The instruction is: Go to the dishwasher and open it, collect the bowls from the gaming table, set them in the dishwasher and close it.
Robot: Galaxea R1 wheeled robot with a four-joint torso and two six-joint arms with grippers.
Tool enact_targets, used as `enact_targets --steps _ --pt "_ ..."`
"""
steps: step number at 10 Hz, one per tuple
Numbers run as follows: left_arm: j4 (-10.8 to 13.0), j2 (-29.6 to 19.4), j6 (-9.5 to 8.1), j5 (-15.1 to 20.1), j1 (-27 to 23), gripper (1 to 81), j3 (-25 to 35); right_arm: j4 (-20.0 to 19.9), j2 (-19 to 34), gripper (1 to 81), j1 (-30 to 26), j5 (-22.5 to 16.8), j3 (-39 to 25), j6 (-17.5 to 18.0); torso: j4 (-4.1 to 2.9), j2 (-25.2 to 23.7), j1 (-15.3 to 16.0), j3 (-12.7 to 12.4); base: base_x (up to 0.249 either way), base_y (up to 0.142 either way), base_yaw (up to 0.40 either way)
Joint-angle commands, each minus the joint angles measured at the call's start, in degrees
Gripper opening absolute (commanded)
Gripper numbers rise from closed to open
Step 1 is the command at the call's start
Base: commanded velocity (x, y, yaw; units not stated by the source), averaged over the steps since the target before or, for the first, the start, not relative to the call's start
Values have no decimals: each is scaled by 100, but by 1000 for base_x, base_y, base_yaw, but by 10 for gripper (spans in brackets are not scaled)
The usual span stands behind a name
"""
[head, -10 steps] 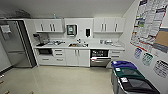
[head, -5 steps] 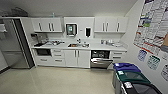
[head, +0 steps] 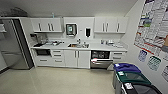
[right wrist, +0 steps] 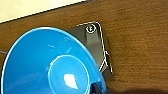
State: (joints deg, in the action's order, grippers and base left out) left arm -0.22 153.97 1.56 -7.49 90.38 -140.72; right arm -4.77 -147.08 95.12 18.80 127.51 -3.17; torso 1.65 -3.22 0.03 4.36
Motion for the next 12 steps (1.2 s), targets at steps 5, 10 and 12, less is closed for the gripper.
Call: enact_targets --steps 5,10,12 --pt "4 -164 29 283 -200 10 -17 108 194 10 -191 -245 -35 -8 0 0 -2 0 0 0 0" --pt "13 -164 29 274 -200 10 -17 108 176 10 -191 -245 -26 -17 0 -9 -3 -5 50 0 0" --pt "4 -155 29 283 -200 10 -26 108 167 10 -191 -245 -26 -26 0 -7 -2 0 101 0 0"
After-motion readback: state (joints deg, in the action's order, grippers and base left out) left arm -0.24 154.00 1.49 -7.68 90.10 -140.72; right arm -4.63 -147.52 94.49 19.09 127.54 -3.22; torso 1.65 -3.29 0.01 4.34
